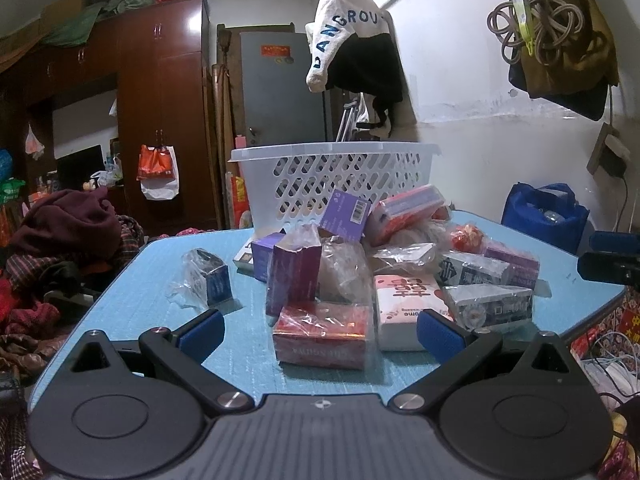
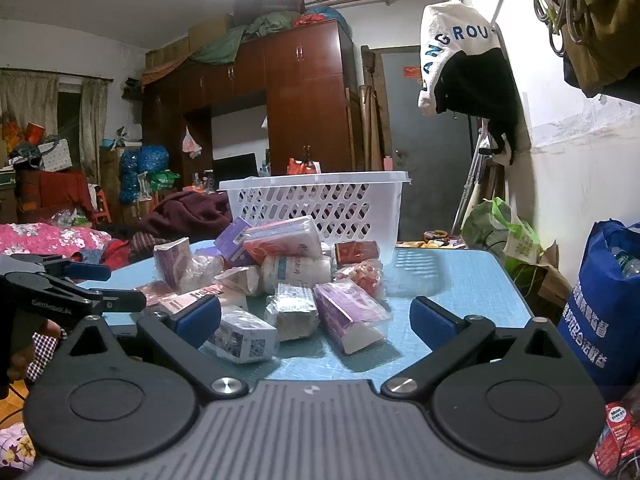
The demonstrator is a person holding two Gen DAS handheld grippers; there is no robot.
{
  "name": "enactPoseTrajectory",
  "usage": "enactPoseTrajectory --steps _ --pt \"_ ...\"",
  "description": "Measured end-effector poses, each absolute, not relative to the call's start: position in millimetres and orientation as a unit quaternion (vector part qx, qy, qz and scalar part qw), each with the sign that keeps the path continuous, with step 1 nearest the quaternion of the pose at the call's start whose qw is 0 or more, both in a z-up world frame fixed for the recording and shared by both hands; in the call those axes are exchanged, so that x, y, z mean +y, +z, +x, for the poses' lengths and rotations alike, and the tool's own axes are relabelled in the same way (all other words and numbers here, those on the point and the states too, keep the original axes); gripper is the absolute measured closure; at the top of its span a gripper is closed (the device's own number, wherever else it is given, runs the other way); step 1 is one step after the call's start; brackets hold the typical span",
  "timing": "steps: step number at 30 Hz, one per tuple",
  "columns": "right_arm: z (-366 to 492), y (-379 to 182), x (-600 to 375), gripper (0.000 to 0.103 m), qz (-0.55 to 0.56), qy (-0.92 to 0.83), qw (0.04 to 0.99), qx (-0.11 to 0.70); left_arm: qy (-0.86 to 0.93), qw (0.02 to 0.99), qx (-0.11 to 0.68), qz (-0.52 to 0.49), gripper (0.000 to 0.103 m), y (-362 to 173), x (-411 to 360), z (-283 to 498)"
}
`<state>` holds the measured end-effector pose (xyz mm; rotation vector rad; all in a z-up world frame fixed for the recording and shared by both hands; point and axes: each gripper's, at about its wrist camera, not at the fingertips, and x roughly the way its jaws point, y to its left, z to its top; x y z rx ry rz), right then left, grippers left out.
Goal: Organize objects
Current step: 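Reach both grippers toward the pile of packaged items on the table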
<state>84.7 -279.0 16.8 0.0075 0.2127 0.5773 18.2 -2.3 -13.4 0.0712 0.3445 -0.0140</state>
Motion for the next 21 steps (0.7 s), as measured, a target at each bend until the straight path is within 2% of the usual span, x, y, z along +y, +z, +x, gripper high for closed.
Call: enactPoseTrajectory --steps 16,21 --pt "85.3 14.9 -281.9 0.000 0.005 0.281 0.954 0.101 0.001 0.984 0.171 0.042 0.000 -15.9 -1.1 19.3" --pt "87.7 11.4 -280.7 0.014 -0.013 0.280 0.954 0.105 0.023 0.986 0.152 0.067 0.000 -22.4 1.0 19.3"
